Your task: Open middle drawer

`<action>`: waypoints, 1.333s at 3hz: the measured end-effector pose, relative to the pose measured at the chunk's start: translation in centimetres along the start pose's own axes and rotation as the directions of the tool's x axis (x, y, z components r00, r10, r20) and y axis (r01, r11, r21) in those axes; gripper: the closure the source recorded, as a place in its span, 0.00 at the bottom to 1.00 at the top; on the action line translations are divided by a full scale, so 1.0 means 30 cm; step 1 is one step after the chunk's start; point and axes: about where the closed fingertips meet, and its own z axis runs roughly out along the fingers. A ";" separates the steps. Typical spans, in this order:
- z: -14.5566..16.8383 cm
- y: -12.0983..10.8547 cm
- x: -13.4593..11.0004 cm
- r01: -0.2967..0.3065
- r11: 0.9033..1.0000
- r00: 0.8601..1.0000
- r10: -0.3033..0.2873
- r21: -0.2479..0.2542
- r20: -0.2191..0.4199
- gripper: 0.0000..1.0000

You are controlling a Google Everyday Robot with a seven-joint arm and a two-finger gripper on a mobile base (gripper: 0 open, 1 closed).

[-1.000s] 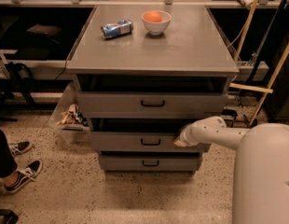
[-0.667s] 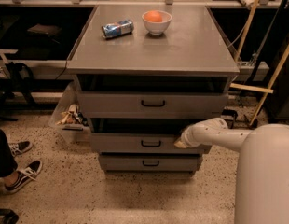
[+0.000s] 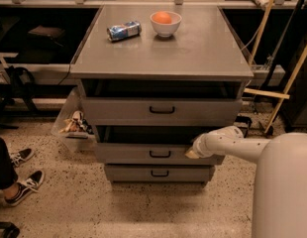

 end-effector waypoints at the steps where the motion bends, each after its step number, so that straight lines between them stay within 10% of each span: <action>1: 0.000 0.000 0.000 0.000 1.000 1.000 0.000 0.000 0.000 1.00; 4: -0.018 0.022 0.015 -0.006 1.000 1.000 0.006 -0.001 0.002 1.00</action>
Offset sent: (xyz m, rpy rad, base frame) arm -0.3312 -0.0324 -0.1086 0.0502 -0.0404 -0.0628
